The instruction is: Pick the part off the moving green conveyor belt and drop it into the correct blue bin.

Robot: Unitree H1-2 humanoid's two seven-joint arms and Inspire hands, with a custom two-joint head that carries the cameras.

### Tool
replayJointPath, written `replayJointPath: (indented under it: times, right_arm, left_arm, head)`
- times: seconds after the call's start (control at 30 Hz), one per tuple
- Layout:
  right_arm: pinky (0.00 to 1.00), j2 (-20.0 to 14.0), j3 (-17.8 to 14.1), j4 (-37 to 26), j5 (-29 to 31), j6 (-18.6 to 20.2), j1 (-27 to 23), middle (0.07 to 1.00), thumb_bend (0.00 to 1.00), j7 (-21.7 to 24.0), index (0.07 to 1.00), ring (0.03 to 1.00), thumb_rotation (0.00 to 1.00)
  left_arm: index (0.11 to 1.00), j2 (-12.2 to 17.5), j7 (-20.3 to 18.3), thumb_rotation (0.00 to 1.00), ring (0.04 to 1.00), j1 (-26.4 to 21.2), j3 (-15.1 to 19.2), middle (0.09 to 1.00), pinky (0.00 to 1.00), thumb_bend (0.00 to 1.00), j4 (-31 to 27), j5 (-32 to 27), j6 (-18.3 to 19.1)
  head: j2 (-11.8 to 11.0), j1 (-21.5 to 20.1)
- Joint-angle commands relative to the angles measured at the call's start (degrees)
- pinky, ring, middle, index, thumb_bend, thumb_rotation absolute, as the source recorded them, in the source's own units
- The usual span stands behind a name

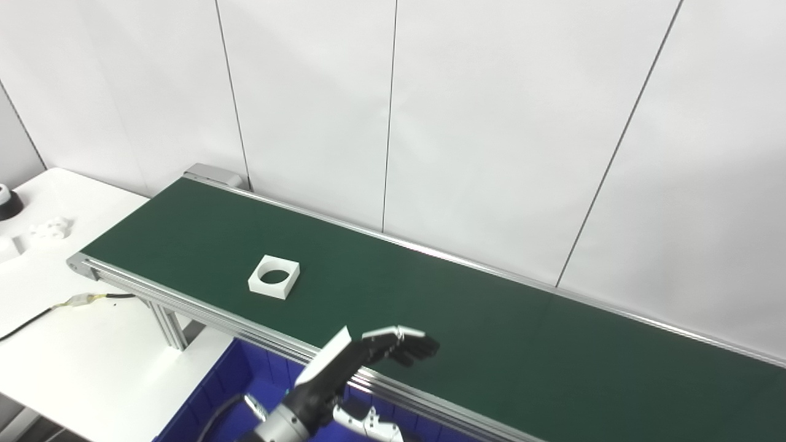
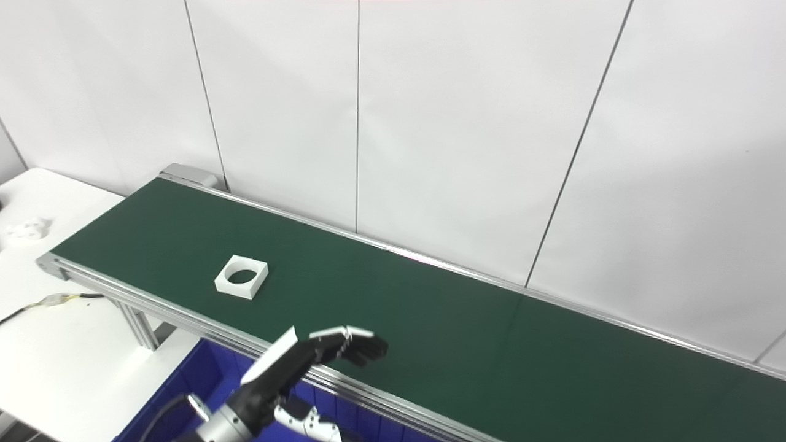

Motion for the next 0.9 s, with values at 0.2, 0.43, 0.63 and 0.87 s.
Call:
replayJointPath:
  times: [0.2,0.43,0.63,0.87]
  right_arm:
    - [0.65,0.0,-0.2,-0.2,1.0,-2.3,-1.0,0.766,0.53,0.3,0.799,0.72,0.28]
    - [0.65,-0.1,-0.3,0.1,0.8,-2.0,-1.4,0.768,0.54,0.3,0.799,0.721,0.31]
    - [0.66,-0.1,-0.3,0.8,1.7,-2.0,-1.9,0.771,0.53,0.7,0.804,0.727,0.28]
    - [0.65,-0.2,-0.2,1.8,1.4,-2.7,-2.3,0.769,0.53,0.3,0.802,0.724,0.28]
  left_arm:
    - [0.755,1.5,-0.5,0.37,0.786,-5.0,-0.3,0.775,0.76,0.9,-2.6,2.1,5.2]
    - [0.758,2.8,-0.6,0.21,0.818,-9.2,-0.5,0.797,0.78,0.82,-0.4,4.2,8.0]
    - [0.77,5.2,-1.7,0.21,0.829,-13.7,-1.1,0.81,0.79,0.82,2.7,6.4,9.4]
    - [0.767,7.6,-2.6,0.14,0.824,-17.8,-1.8,0.814,0.76,0.84,5.9,8.8,11.0]
  head:
    - [-0.2,0.6]
    - [-0.5,1.3]
    - [-0.6,1.6]
    - [-0.8,1.9]
